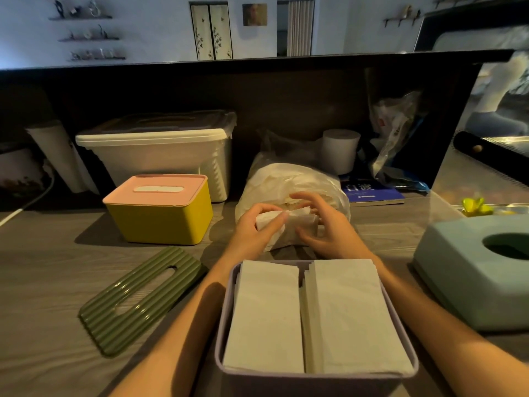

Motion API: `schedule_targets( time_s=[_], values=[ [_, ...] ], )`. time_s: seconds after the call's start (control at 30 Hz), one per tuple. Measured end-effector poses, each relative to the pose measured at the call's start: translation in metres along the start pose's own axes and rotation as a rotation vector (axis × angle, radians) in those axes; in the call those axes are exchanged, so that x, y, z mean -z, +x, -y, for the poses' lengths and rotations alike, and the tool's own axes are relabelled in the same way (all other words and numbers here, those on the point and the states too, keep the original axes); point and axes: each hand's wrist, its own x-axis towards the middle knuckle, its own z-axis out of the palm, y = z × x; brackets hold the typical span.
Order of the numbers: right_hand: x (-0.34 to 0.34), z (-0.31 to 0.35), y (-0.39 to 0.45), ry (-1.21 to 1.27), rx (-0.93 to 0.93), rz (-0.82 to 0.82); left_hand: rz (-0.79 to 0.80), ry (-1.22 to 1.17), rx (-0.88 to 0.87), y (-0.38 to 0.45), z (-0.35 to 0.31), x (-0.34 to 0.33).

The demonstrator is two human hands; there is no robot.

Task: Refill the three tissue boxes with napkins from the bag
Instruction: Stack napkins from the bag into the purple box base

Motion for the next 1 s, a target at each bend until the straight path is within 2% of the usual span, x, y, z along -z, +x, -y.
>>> schedule_targets(
  time_s=[0.1,0.33,0.57,0.87,1.0],
  values=[
    [-0.008,-0.001,-0.002,-0.054,0.043,0.015,0.012,0.046,0.006,0.0,0.0,0.001],
    [0.018,-0.006,0.003,-0.101,-0.017,0.051,0.079,0.11,-0.025,-0.001,-0.006,0.019],
    [0.032,0.014,0.002,0.034,-0.071,0.075,0.044,0.061,0.018,-0.007,-0.023,0.03],
    [0.063,0.092,0.007,0.23,-0.16,0.112,0.032,0.099,0.093,-0.046,-0.108,0.071],
    [0.067,0.122,0.0,0.284,-0.212,0.2,0.12,0.153,0.159,-0.083,-0.142,0.077]
  ],
)
